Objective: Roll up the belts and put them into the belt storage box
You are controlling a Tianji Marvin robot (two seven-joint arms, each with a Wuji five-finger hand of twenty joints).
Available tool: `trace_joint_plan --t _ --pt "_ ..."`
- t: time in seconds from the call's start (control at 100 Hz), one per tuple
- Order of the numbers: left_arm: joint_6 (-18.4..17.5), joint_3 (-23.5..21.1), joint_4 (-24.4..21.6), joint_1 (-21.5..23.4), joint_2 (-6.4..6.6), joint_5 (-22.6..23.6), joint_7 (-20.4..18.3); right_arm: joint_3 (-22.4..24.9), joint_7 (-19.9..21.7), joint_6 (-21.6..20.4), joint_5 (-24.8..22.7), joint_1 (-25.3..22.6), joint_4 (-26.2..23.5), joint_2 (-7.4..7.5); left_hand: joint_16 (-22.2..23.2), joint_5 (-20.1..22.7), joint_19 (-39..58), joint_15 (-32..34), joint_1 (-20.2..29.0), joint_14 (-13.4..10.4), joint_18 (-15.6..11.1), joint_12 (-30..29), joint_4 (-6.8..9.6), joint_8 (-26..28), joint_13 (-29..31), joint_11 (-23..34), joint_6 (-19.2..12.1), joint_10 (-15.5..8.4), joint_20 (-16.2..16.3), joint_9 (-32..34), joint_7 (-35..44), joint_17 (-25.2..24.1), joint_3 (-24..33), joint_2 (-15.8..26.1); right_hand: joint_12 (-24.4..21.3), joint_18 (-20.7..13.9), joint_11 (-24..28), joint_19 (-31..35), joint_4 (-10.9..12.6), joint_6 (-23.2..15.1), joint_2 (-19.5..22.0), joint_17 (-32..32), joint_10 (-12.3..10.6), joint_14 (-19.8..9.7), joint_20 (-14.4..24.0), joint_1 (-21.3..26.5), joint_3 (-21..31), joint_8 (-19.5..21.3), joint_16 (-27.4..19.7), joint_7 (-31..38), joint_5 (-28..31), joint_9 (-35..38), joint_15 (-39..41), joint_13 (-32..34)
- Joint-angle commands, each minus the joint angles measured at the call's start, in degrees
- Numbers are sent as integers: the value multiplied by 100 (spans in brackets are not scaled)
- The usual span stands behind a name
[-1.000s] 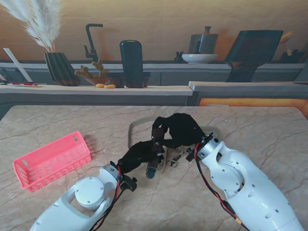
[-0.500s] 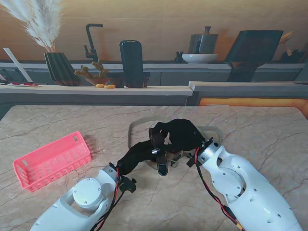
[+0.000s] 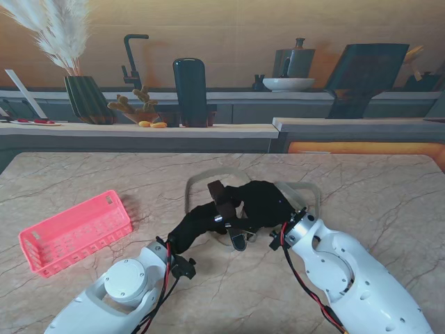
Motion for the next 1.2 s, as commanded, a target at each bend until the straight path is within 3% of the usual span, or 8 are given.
trace_joint_plan --t 0.0,0.26,0.54,0.68,0.77,0.83,0.97,1.19 --pt "-61 -54 -186 12 -72 -85 36 -81 50 -4 -52 -115 112 9 11 -415 -11 61 -191 -249 -157 -35 -199 64 -2 -5 -1010 -239 113 -90 -211 78 -1 -233 79 55 128 -48 84 -176 127 -111 -289 -129 -30 -204 293 367 36 836 677 -51 -93 14" --pt "-75 -89 -229 59 -83 -228 33 -130 49 44 -72 -110 153 14 30 -432 57 188 -42 -304 -216 -14 -187 139 110 115 -1047 -297 145 18 -48 147 118 -322 88 65 124 -79 128 -94 91 -126 -267 -136 -26 -193 264 417 37 733 620 -141 -158 -40" --pt "-92 -100 -319 93 -46 224 192 -166 -2 102 -89 -100 166 6 135 -329 468 696 2130 -513 -363 175 362 700 685 646 -1277 -713 155 616 1029 501 -76 92 95 97 130 -112 153 282 107 -123 -133 -105 -25 -175 349 461 38 456 659 -235 -234 -79" --pt "-49 -85 -339 96 -63 379 339 -155 -12 91 -86 -117 150 5 210 -85 763 1048 2872 -470 -367 969 117 997 920 478 -1505 -797 102 1298 1620 608 -588 -12 99 92 128 -136 195 225 113 -150 -170 -128 -25 -282 367 635 27 154 604 -397 -302 -153" --pt "42 -90 -373 116 -95 410 478 -106 -12 50 -140 -168 87 14 262 75 996 1344 3501 -382 -336 1500 208 1007 1077 20 -1797 -792 76 1908 2171 664 -1179 321 123 166 123 -186 309 62 183 -247 -267 -101 -11 -416 329 925 44 -75 417 -587 -333 -286" --pt "98 -92 -386 124 -116 409 552 -51 -52 19 -200 -229 19 17 257 143 1069 1407 3752 -304 -310 1469 252 945 1078 150 -1868 -689 59 1872 2350 637 -1479 644 141 204 124 -205 377 8 252 -324 -310 -62 19 -508 293 1036 66 -161 331 -700 -315 -389" --pt "180 -90 -382 118 -140 427 637 121 -333 -47 -391 -430 -174 3 264 299 1161 1503 3938 -185 -270 1178 307 901 1076 611 -1837 -520 52 1695 2363 596 -1844 1070 157 203 122 -220 479 -29 365 -379 -352 -31 50 -673 254 1133 86 -250 230 -831 -288 -509" --pt "154 -59 -327 79 -167 588 789 367 -887 9 -676 -712 -384 -35 310 604 1296 1678 3800 -115 -244 1048 340 771 1169 937 -1832 -416 70 1713 2364 638 -2007 1135 185 183 158 -242 559 -66 490 -487 -373 -29 116 -798 175 1273 125 -299 189 -934 -170 -662"
